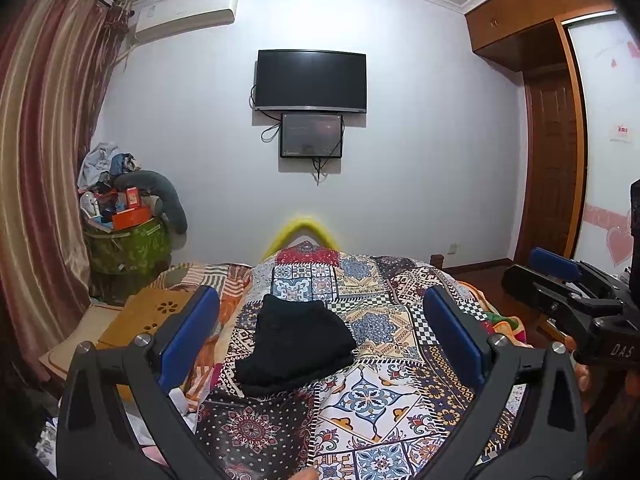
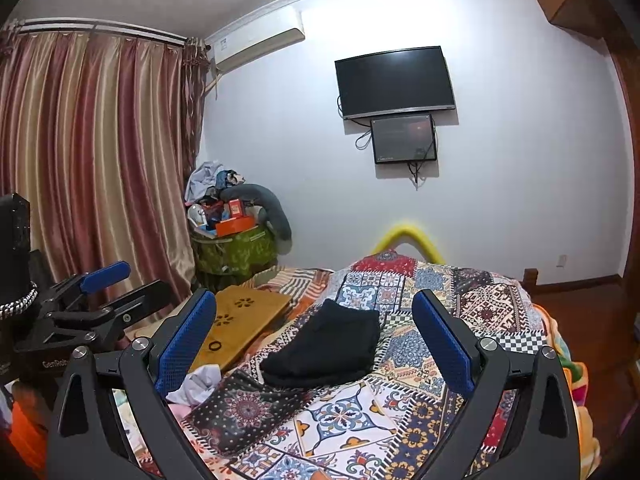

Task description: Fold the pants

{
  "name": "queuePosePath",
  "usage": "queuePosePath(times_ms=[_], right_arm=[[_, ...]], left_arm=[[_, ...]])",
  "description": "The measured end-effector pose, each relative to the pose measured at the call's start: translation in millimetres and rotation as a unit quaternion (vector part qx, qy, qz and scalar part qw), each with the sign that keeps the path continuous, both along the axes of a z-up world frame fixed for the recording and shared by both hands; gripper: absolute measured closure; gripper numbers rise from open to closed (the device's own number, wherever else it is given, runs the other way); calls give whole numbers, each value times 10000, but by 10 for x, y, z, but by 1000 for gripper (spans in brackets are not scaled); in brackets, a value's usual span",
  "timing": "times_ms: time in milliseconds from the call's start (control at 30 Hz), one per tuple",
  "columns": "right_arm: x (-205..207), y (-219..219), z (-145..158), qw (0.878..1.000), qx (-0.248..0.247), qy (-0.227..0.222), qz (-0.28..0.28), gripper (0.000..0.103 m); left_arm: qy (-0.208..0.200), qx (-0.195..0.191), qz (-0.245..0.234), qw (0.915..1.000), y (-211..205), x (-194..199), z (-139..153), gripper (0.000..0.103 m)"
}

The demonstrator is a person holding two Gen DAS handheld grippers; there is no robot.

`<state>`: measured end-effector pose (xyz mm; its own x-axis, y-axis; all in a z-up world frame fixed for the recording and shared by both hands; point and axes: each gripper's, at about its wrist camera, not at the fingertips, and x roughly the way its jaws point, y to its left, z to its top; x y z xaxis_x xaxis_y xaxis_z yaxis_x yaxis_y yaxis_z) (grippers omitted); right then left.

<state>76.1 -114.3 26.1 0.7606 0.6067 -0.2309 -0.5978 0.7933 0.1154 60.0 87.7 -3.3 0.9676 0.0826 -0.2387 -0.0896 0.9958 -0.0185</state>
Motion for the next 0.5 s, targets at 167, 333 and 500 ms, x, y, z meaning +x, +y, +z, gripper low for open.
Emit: queuePosePath(times_ms=[167,333,500], right_arm=[[3,-24,-6,10000,58,38,1,5],[3,-9,-10,10000,-7,30,13,5],[16,13,7,10000,-16,46,34,5]], left_arm=[[16,-32,-26,10000,6,-10,-11,0],[11,-36,-30,10000,1,-9,-16,0],[38,-93,-55,9999,9,-13,-37,0]])
